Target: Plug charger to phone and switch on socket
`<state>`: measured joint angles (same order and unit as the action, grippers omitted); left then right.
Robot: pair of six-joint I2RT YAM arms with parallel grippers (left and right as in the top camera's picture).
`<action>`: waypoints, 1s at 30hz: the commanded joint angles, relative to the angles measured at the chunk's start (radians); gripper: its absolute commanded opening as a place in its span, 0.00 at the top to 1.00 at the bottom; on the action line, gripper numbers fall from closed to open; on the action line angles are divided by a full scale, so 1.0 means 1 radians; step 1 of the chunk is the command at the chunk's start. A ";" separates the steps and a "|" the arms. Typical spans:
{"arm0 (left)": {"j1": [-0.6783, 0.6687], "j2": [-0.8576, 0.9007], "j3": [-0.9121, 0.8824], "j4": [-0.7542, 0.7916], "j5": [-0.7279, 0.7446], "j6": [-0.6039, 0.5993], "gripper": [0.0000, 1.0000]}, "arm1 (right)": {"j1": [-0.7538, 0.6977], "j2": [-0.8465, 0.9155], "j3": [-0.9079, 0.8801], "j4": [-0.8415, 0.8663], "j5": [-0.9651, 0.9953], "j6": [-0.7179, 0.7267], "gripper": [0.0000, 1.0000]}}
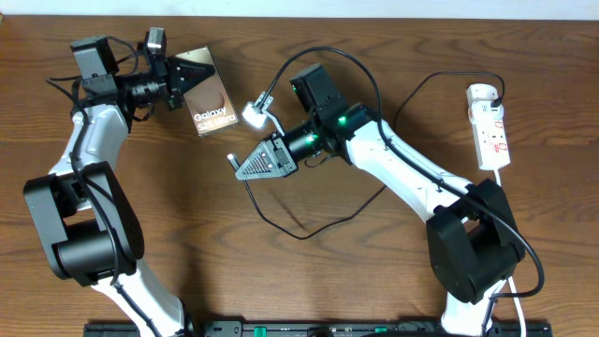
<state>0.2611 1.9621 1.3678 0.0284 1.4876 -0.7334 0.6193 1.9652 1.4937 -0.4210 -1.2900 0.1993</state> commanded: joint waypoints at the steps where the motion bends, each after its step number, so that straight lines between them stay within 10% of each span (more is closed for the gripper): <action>1: 0.002 -0.003 0.009 0.012 0.050 -0.012 0.93 | 0.010 0.013 -0.018 0.024 -0.030 0.059 0.99; 30: 0.002 -0.003 0.009 0.025 0.082 -0.001 0.93 | -0.052 0.124 -0.018 0.330 -0.116 0.229 0.99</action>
<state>0.2611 1.9621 1.3678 0.0460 1.5211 -0.7357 0.5697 2.0846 1.4807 -0.1127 -1.3746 0.3714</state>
